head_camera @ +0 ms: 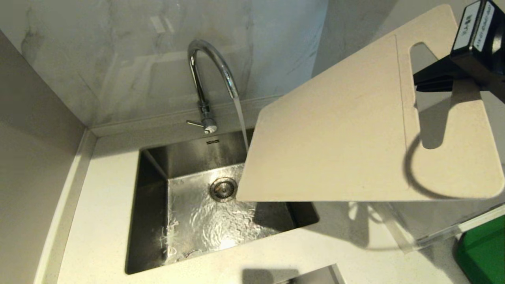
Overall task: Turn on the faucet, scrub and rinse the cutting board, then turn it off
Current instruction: Scrub the cutting board underwater
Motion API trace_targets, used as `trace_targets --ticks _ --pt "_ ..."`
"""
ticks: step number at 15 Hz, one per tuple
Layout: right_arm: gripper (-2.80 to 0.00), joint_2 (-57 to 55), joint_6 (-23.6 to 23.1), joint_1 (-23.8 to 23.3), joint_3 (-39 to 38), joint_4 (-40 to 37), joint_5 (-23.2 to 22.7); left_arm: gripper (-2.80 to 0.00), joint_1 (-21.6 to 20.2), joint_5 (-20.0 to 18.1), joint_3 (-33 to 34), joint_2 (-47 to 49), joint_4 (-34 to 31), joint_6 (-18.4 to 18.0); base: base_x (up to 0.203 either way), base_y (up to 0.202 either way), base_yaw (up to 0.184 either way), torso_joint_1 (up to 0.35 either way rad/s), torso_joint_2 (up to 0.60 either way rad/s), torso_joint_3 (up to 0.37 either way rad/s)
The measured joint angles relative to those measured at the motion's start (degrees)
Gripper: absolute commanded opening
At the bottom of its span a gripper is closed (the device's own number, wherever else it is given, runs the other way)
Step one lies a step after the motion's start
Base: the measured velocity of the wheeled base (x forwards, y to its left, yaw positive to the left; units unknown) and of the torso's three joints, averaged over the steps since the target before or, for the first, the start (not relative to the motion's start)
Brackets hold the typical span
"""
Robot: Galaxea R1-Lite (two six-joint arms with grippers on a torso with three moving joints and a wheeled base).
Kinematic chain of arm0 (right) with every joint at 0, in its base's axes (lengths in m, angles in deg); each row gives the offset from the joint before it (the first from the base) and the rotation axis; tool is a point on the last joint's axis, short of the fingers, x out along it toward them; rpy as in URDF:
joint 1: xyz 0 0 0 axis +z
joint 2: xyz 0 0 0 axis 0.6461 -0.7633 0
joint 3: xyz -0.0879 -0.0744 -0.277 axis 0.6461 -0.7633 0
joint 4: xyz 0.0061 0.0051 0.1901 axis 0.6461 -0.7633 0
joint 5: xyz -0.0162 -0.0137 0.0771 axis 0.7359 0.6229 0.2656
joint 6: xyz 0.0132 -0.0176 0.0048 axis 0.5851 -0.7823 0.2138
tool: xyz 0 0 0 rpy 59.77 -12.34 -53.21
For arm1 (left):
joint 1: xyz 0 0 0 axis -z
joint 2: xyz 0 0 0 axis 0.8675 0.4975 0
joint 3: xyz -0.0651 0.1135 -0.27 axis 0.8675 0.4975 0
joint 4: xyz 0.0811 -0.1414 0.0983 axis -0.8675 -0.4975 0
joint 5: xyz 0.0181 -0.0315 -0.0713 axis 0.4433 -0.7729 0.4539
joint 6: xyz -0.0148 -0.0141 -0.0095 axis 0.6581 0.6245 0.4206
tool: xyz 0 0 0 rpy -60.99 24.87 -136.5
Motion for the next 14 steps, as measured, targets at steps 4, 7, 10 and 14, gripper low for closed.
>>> trace_targets --ticks 4,7,10,14 --pt "-2.8 2.4 -1.4 0.0 -0.3 -2.7 -0.1 -2.8 0.0 -3.8 -7.3 2.0 -4.3 -1.0 0.0 0.0 0.0 0.0 0.0 0.0" --pt "-2.8 3.4 -1.5 0.0 -0.8 -3.1 -0.5 -2.8 0.0 -9.1 -17.6 10.3 -6.6 -1.5 0.0 0.0 0.0 0.0 0.0 0.0" --pt "-2.8 3.8 -1.6 0.1 -1.0 -3.1 -0.5 -2.8 0.0 -15.6 -29.3 24.3 -6.8 -3.9 0.0 0.0 0.0 0.0 0.0 0.0" --pt "-2.8 3.9 -2.3 0.1 -1.0 -2.7 -0.9 -2.8 0.7 -31.0 -45.8 46.0 -6.6 -5.9 0.0 0.0 0.0 0.0 0.0 0.0"
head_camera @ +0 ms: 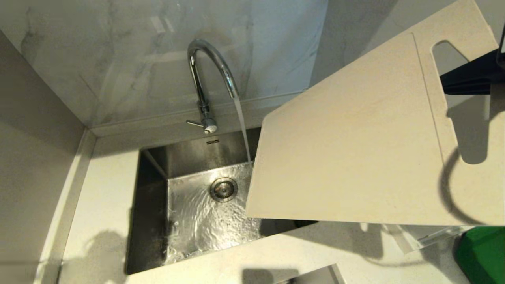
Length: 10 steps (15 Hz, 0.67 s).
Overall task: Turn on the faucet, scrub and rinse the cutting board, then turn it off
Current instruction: Scrub the cutting board underwater
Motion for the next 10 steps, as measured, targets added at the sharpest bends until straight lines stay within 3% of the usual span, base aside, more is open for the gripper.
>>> trace_targets --ticks 6,8,10 --pt "-2.8 -1.0 1.0 0.0 -2.2 4.4 -1.8 -2.8 7.9 -16.1 -31.1 31.0 2.1 9.9 0.0 0.0 0.0 0.0 0.0 0.0" --pt "-2.8 -0.9 0.7 0.0 -3.3 4.3 -1.7 -2.8 13.2 -20.6 -39.5 39.4 2.1 12.6 0.0 0.0 0.0 0.0 0.0 0.0" --pt "-2.8 -0.6 0.5 0.0 -3.5 4.4 -1.6 -2.8 19.5 -21.7 -45.1 45.2 1.9 16.6 0.0 0.0 0.0 0.0 0.0 0.0"
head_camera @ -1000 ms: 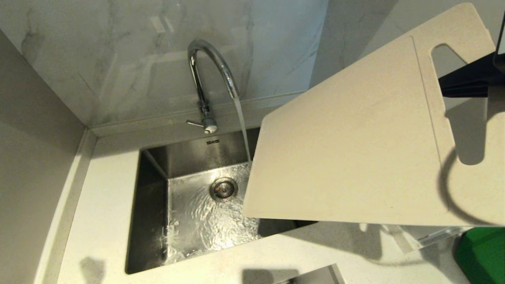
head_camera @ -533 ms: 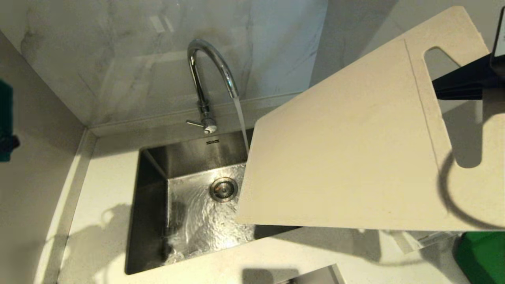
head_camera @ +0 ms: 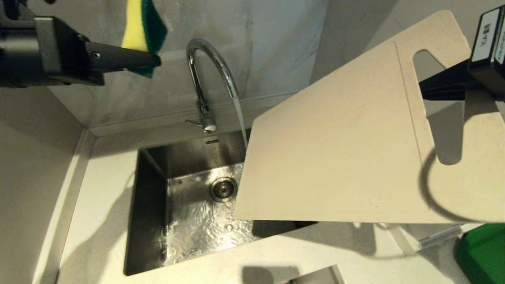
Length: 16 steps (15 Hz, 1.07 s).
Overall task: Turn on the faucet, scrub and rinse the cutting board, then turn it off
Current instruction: Scrub the cutting board underwater
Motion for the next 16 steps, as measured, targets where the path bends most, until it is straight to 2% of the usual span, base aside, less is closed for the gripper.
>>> trace_targets --ticks 2,4,9,13,16 --pt "-2.8 0.4 -0.1 0.0 -0.1 -0.2 0.0 -2.8 5.8 0.0 -4.4 4.0 -0.2 4.3 0.0 0.0 0.0 0.0 0.0 0.0" --pt "-2.8 0.6 -0.1 0.0 -0.1 -0.2 0.0 -2.8 10.8 0.1 -7.4 6.9 -0.3 6.4 0.0 0.0 0.0 0.0 0.0 0.0" --pt "-2.8 0.7 -0.1 0.0 -0.1 0.0 -0.1 -2.8 19.5 0.6 -9.1 9.9 -5.9 6.8 0.0 0.0 0.0 0.0 0.0 0.0" --pt "-2.8 0.6 0.0 0.0 -0.2 0.0 -0.2 -2.8 24.1 2.4 -9.4 11.2 -11.0 6.7 0.0 0.0 0.0 0.0 0.0 0.0" --pt "-2.8 0.6 0.0 0.0 -0.2 0.0 -0.2 -2.8 26.3 3.1 -9.4 12.8 -11.7 6.7 0.0 0.0 0.0 0.0 0.0 0.0"
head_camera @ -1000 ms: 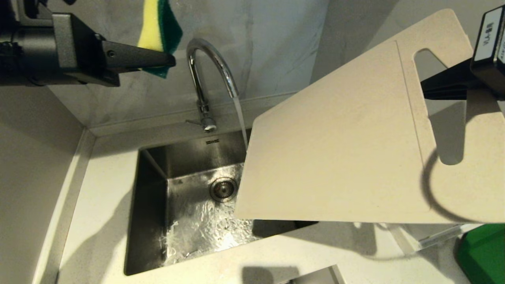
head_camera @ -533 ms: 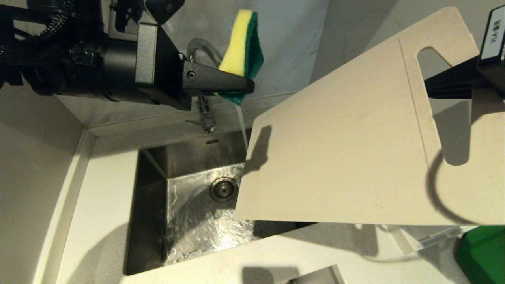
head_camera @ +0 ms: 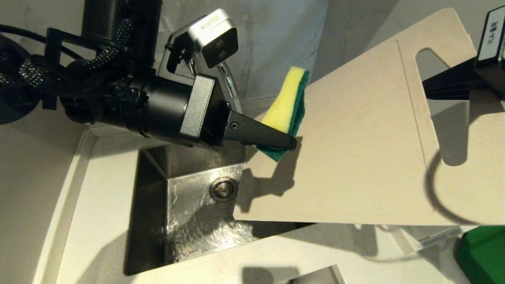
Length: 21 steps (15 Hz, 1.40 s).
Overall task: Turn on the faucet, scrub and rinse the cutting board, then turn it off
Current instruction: Scrub the cutting board underwater
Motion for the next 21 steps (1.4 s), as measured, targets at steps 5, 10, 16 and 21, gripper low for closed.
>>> trace_targets --ticks 5,10,16,21 --pt "-2.8 -0.2 0.2 0.0 0.0 0.2 -0.1 -2.8 1.7 -0.4 -0.1 4.0 0.5 0.1 0.0 0.0 0.0 0.0 0.0 0.0" --pt "-2.8 -0.2 0.3 0.0 0.1 0.2 -0.1 -2.8 2.6 -0.6 0.1 7.9 0.9 0.1 0.0 0.0 0.0 0.0 0.0 0.0" --pt "-2.8 -0.2 0.4 0.0 0.2 0.2 -0.1 -2.8 2.4 -0.1 7.1 8.9 1.0 -0.1 0.0 0.0 0.0 0.0 0.0 0.0" --pt "-2.8 -0.2 0.4 0.0 0.3 0.2 -0.3 -2.8 -2.1 0.0 21.7 4.6 5.8 -0.1 0.0 0.0 0.0 0.0 0.0 0.0"
